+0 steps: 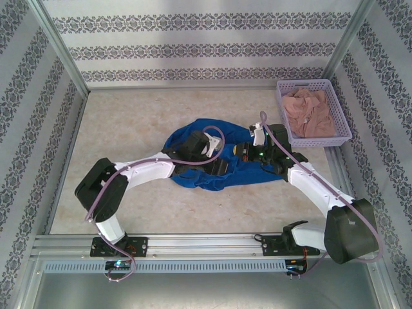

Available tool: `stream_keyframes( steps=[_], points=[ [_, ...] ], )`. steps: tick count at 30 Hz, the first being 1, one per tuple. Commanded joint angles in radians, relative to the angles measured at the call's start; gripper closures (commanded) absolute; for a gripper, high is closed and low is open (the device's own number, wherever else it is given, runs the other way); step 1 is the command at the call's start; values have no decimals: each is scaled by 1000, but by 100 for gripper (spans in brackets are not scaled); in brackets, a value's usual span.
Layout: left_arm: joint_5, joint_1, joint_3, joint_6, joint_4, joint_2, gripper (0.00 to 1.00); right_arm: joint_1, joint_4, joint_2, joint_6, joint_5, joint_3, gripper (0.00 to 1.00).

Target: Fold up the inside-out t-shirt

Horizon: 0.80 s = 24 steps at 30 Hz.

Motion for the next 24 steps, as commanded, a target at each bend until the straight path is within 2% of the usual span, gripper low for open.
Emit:
stream_keyframes(
  steps=[1, 4, 8, 10, 14, 19, 24],
  points=[
    [-33, -17, 37, 44, -42, 45, 52, 10, 6, -14, -10, 0, 1, 100],
    [-42, -17, 47, 45, -40, 53, 66, 9, 6, -11, -11, 0, 0, 100],
    [-75, -15, 21, 30, -21, 14, 94, 9, -8, -12, -35, 4, 6, 100],
    [-96, -14, -26, 4, 12, -40, 100, 9, -30, -12, -63, 13, 13, 100],
    [-162, -11, -213, -91, 106, -239, 100, 29, -62, -4, -133, -8, 29, 100],
    [-236, -12, -468, -200, 143, -514, 100, 110, -40, 30, -167, -43, 55, 100],
    [-215, -30, -656, -210, 147, -704, 89, 174, 16, 89, -163, -64, 82, 100]
  ],
)
